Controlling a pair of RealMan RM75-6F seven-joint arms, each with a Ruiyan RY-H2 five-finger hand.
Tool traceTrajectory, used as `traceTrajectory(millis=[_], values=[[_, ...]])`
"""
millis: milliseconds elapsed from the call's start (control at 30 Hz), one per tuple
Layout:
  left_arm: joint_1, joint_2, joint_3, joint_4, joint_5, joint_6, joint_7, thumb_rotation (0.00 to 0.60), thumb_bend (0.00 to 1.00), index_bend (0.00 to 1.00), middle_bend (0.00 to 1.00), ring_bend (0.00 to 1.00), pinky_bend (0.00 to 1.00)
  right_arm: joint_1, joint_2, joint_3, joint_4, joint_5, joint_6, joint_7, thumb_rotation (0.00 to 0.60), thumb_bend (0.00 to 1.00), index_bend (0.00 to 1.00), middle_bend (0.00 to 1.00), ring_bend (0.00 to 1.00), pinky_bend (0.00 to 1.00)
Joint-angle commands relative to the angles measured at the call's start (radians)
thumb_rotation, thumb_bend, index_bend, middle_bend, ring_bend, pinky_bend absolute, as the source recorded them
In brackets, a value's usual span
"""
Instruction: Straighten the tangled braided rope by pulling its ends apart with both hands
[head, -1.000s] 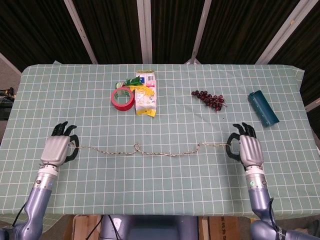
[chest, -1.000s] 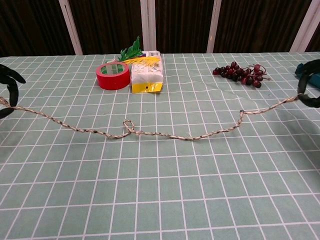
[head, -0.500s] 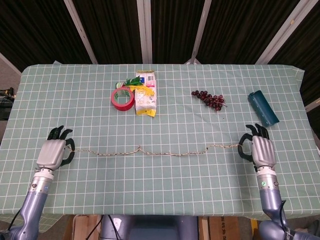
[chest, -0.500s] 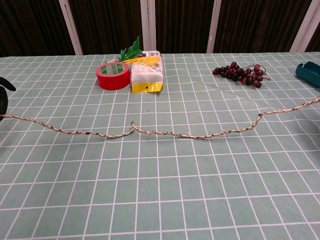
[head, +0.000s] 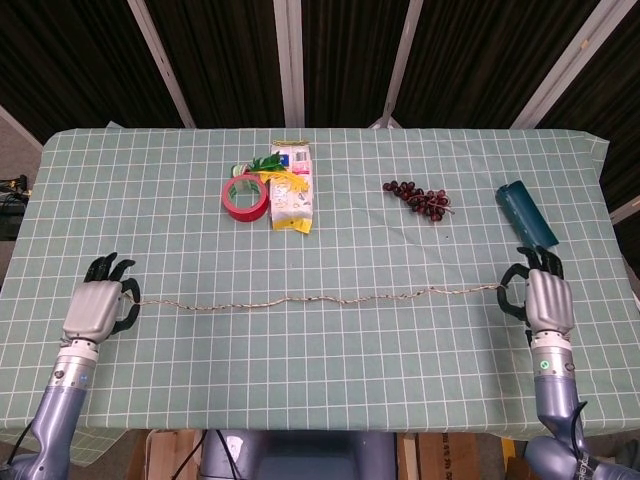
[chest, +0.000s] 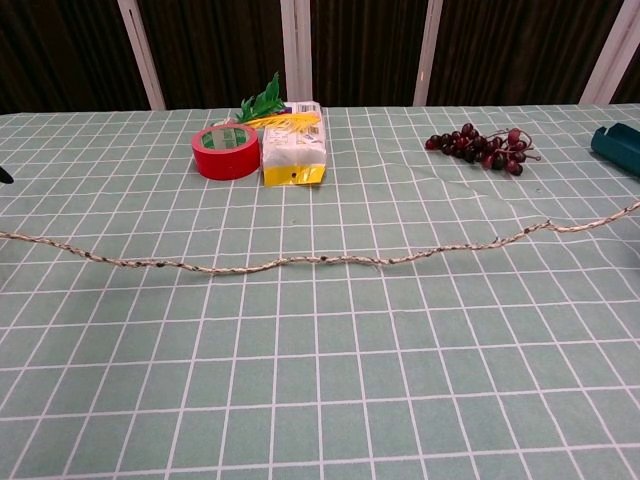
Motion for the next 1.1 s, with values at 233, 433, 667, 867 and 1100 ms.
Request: traceTrajectory(millis=[233,433,667,867,1100], values=[[0.011,0.005,0.006,0.022,0.001,-0.002,-0.019,0.600,0.53,0.59,0.16,0.00,0.00,-0.010,-0.003,0.003,0.026,0.010,0.004,0.008,0.600,0.52,0.66,0.20,0.00,0.00],[0.017,0.003,0.011,0.039,0.000,-0.007,-0.031,0.600,0.53,0.59,0.16,0.00,0.00,-0.018,-0.004,0.000,0.040,0.013,0.001,0.014,0.600,0.52,0.66,0.20,0.00,0.00],[0.020,-0.015,0.021,0.061,0.004,-0.017,-0.034,0.600,0.53,0.59,0.16,0.00,0.00,-0.023,-0.010,-0.008,0.068,0.017,-0.010,0.016,0.600,0.52,0.66,0.20,0.00,0.00],[0.020,-0.037,0.027,0.088,-0.001,-0.028,-0.028,0.600,0.53,0.59,0.15,0.00,0.00,-0.024,-0.017,-0.014,0.087,0.015,-0.016,0.008,0.600,0.52,0.66,0.20,0.00,0.00],[0.021,-0.054,0.035,0.107,-0.006,-0.037,-0.009,0.600,0.50,0.57,0.14,0.00,0.00,-0.023,-0.019,-0.029,0.102,0.004,-0.027,-0.014,0.600,0.52,0.58,0.19,0.00,0.00]])
